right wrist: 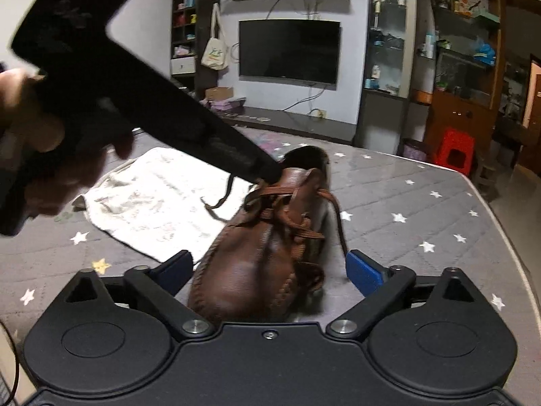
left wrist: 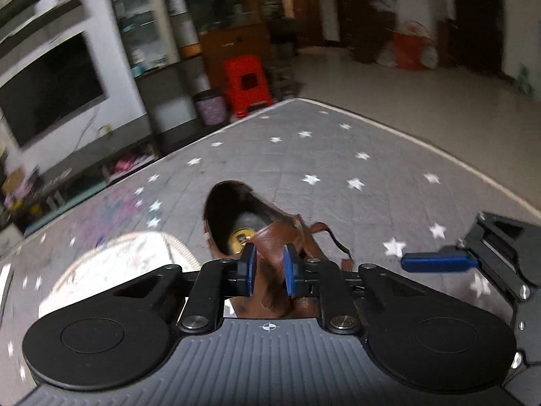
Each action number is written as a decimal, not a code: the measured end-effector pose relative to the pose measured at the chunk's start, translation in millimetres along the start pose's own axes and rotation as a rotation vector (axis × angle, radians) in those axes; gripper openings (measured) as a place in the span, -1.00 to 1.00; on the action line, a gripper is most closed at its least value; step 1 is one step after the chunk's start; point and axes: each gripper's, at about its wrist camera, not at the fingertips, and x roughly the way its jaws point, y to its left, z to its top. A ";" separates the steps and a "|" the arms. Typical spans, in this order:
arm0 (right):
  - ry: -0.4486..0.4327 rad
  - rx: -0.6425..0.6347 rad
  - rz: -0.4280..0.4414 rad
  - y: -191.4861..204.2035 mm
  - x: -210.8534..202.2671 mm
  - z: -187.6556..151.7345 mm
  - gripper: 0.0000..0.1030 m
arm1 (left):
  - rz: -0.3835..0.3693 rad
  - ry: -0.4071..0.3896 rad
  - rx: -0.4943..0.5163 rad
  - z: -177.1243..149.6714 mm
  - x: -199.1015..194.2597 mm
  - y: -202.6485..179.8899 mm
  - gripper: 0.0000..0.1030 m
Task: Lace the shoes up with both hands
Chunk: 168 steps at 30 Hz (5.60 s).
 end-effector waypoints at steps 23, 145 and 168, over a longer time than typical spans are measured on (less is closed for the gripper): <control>0.047 -0.093 0.095 26.7 13.5 3.2 0.81 | -0.136 0.069 0.281 3.0 37.6 -3.0 -0.79; -0.144 -0.315 -0.500 -56.0 -14.2 18.7 -0.96 | 0.166 -0.001 -0.316 -73.9 -42.9 53.2 0.49; 0.085 -0.428 -0.134 -29.2 22.2 16.8 -0.49 | 0.102 0.051 -0.246 -54.8 -10.6 31.3 0.51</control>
